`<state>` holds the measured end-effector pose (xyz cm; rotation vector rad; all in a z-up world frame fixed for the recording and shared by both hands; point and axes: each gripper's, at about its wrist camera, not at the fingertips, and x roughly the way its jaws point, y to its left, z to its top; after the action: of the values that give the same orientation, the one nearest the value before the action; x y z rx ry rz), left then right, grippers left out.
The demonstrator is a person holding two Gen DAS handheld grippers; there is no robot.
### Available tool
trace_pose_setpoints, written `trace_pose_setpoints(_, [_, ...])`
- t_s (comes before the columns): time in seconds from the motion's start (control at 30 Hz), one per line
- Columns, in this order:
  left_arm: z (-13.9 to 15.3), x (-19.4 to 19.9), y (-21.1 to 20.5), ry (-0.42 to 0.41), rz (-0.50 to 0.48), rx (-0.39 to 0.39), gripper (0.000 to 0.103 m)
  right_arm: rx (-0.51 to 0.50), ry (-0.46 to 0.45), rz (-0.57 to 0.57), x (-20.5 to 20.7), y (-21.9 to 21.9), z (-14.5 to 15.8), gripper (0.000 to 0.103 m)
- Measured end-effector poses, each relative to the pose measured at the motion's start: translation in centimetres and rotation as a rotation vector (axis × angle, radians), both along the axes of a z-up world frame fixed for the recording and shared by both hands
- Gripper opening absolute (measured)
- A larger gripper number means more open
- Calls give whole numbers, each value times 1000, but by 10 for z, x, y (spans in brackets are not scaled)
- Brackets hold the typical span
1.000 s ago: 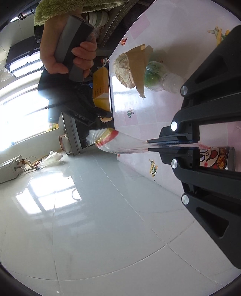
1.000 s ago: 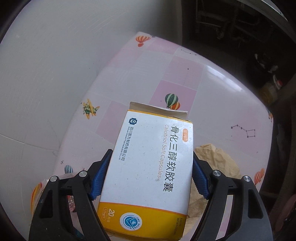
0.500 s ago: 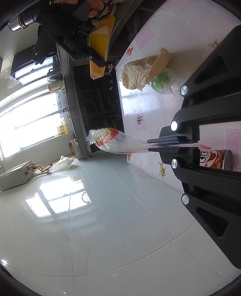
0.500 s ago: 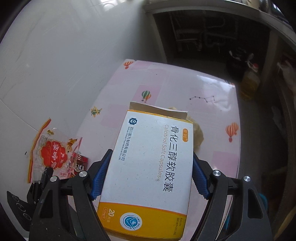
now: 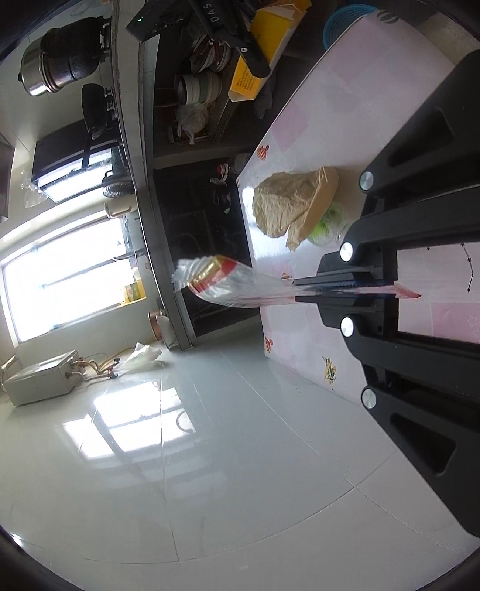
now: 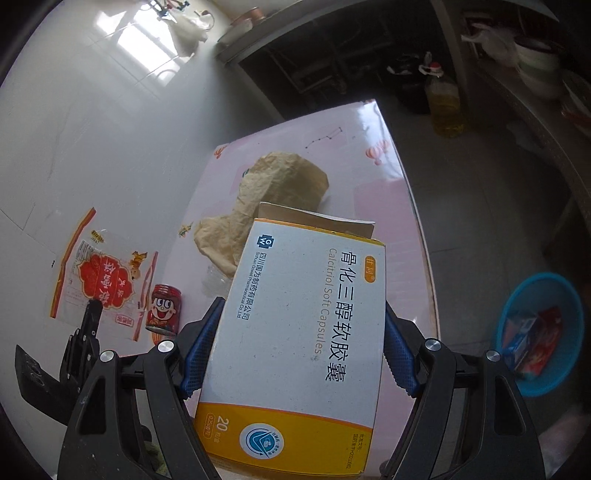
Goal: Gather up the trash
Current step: 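Carry the bag and medicine box over the blue basket with both tools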
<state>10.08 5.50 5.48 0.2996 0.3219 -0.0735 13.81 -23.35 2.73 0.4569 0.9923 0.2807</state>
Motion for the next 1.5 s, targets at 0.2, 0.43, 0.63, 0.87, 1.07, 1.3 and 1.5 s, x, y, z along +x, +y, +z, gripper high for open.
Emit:
trace_pose_setpoints(0.2, [5,-10,-29,21,-130,-15,2,53,41,-96,-40,-32,-19,73])
trace_pose_setpoints(0.43, [15,-11,-75,41,-254,-18,2,97,37,-213,-70,-81,-25,73])
trace_pose_setpoints(0.63, [20,-14,-118,69,-349,-38,2,125,46,-286,-89,-117,-34,73])
trace_pose_setpoints(0.87, [27,-2,-178,216,-526,-132,2,61,-3,-468,-120,-176,-27,73])
trace_pose_setpoints(1.07, [9,20,-246,442,-679,-202,2,30,22,-637,-154,-233,-42,73])
trace_pose_setpoints(1.3, [-49,59,-341,799,-757,-216,2,133,138,-721,-164,-270,-106,74])
trace_pose_setpoints(1.5, [-120,85,-427,982,-735,-17,2,193,251,-754,-148,-288,-164,73])
